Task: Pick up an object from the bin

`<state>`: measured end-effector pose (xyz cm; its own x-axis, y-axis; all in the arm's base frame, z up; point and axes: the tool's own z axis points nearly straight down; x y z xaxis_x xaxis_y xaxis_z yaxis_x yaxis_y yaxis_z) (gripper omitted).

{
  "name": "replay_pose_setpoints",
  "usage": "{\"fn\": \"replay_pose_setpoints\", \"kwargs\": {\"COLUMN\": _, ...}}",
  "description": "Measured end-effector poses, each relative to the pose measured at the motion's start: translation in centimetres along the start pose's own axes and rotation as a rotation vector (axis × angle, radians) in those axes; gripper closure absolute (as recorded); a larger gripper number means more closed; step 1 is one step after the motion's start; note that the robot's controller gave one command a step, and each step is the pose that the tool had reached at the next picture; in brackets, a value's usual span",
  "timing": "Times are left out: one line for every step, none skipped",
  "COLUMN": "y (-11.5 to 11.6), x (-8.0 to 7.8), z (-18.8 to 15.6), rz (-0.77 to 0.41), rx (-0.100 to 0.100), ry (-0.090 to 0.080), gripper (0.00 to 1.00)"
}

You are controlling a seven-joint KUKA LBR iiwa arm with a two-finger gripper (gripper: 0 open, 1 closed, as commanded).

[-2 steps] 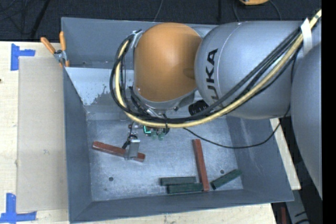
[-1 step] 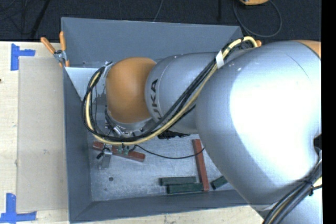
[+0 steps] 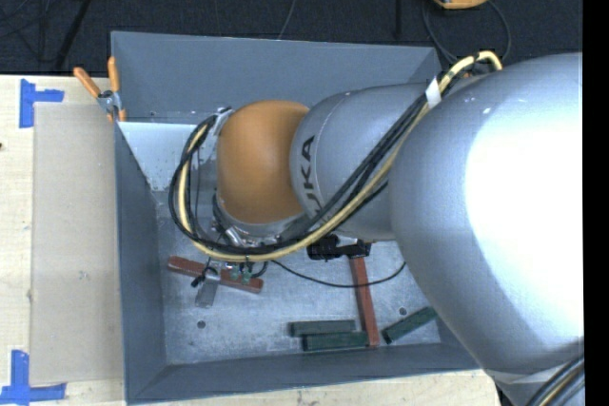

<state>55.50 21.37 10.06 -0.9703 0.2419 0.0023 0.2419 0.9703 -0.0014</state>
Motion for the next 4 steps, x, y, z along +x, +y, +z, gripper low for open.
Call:
{"fn": "replay_pose_setpoints", "kwargs": {"y": 2.9, "x": 0.3, "z": -1.9, "rz": 0.195, "rx": -0.002, "ry": -0.003, "gripper": 0.00}}
{"fn": "replay_pose_setpoints", "kwargs": {"y": -1.4, "x": -0.6, "z": 3.5, "rz": 0.260, "rx": 0.006, "ry": 0.003, "gripper": 0.00}}
{"fn": "replay_pose_setpoints", "kwargs": {"y": 3.1, "x": 0.6, "z": 3.1, "rz": 0.214, "rx": -0.003, "ry": -0.001, "gripper": 0.00}}
{"fn": "replay_pose_setpoints", "kwargs": {"y": 2.9, "x": 0.5, "z": 3.1, "rz": 0.219, "rx": -0.002, "ry": -0.001, "gripper": 1.00}}
